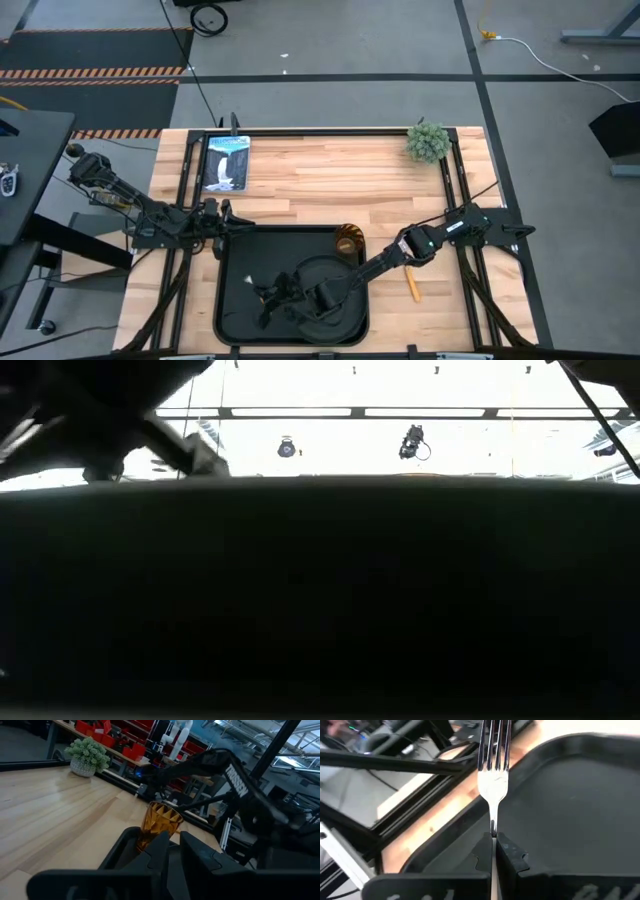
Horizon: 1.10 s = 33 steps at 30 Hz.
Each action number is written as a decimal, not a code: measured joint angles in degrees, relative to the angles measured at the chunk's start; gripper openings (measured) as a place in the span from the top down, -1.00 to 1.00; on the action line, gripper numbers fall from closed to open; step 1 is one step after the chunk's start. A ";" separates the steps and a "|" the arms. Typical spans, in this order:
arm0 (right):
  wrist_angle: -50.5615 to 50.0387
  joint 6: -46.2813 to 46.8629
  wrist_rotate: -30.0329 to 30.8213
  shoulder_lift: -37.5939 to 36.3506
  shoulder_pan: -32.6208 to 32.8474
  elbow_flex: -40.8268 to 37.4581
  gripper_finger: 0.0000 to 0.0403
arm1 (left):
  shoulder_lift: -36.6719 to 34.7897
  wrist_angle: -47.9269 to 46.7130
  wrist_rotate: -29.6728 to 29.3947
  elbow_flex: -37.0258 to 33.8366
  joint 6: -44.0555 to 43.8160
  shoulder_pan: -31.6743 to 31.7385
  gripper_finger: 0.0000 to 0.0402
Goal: Pick and place plate/cup/fork/spoon on tray
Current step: Put the orange fork on the left side of the black tray
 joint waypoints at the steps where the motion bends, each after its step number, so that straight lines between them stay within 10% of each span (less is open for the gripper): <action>1: -2.26 0.90 0.02 -0.77 -0.05 0.02 0.95 | 0.00 0.00 0.00 0.02 0.00 0.00 0.74; 24: -14.44 -1.07 -1.47 -4.53 0.72 6.73 0.95 | 0.00 -0.01 0.01 0.01 0.00 -0.02 0.74; 33: -25.60 12.50 -3.78 -4.56 0.41 6.62 0.94 | 0.00 -0.02 0.00 0.02 0.00 -0.01 0.74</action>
